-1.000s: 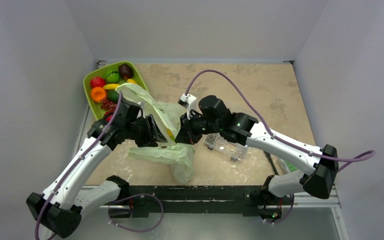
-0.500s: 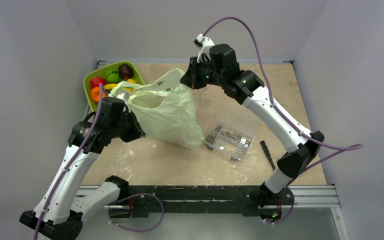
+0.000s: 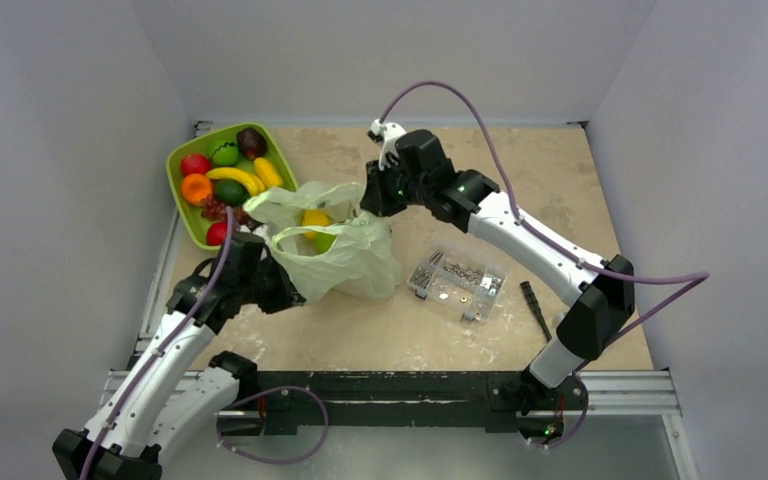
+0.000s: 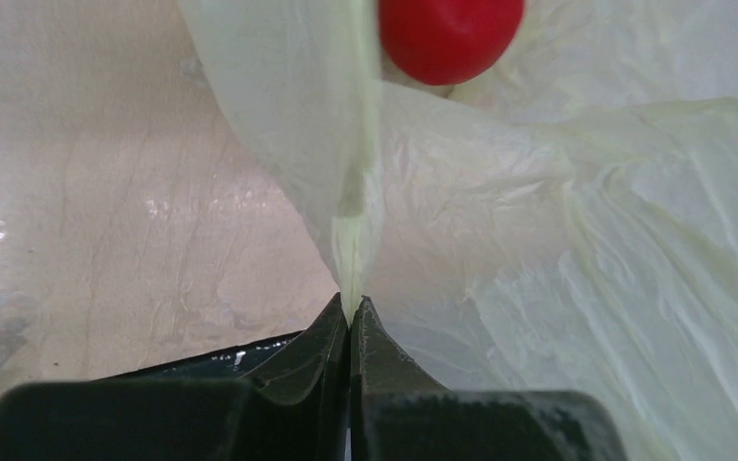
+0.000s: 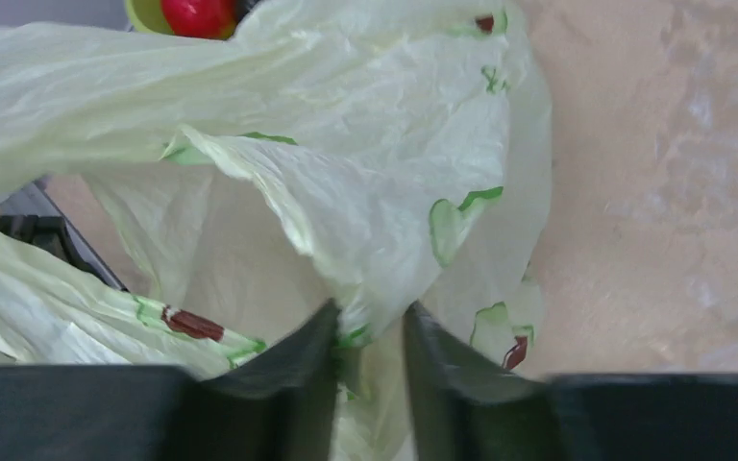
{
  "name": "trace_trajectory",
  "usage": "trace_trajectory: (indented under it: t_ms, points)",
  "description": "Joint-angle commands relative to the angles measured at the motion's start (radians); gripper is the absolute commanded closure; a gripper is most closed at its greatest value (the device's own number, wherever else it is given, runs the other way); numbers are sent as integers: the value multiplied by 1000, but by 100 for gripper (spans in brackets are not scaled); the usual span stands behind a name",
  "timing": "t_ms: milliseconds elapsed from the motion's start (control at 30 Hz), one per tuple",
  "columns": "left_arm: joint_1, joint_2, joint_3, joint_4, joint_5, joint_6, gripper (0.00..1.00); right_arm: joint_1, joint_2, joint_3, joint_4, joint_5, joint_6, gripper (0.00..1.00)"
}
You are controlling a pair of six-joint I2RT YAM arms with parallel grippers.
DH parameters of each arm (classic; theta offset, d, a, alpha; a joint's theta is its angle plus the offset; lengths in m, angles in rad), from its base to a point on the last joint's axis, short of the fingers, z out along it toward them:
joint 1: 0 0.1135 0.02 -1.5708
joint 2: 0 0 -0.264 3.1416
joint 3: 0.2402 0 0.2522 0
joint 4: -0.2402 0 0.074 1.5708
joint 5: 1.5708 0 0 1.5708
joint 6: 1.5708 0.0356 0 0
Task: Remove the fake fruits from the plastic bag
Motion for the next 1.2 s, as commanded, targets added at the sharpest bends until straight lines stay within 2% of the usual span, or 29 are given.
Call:
trace_trajectory:
  t_ms: [0, 67, 133, 200, 267, 400, 500, 667, 867, 967, 1033, 1100, 1167]
  points:
    - [4, -47, -140, 192, 95, -119, 100, 40, -70, -88, 18, 158, 63, 58]
    - [4, -46, -193, 249, 107, -162, 100, 45, -72, -85, -65, 228, 156, 33]
    - [4, -46, -223, 256, 131, -207, 100, 73, -88, -86, -128, 273, 253, 14]
    - [-3, -70, -252, 291, 167, -240, 100, 125, -135, -115, -127, 351, 335, 2]
    - [-4, -128, -269, 279, 156, -251, 100, 168, -177, -136, -124, 414, 404, 1]
    - [-3, -215, -273, 213, 107, -247, 100, 220, -221, -165, -164, 486, 584, 1]
    - [-4, -221, -275, 214, 123, -234, 96, 264, -225, -188, -188, 537, 723, 1]
    - [-4, -194, -285, 229, 133, -218, 97, 316, -230, -283, -74, 538, 912, 1]
    - [-4, -185, -297, 246, 123, -217, 98, 358, -222, -385, 62, 531, 1007, 3]
    - [-4, -176, -297, 245, 140, -211, 91, 383, -259, -477, 132, 553, 1032, 14]
    - [-4, -189, -297, 231, 141, -196, 80, 383, -303, -573, 222, 539, 1052, 27]
    - [-4, -208, -293, 201, 128, -172, 68, 384, -350, -652, 303, 536, 1035, 46]
    - [-4, -233, -279, 147, 105, -143, 59, 383, -397, -709, 374, 508, 940, 57]
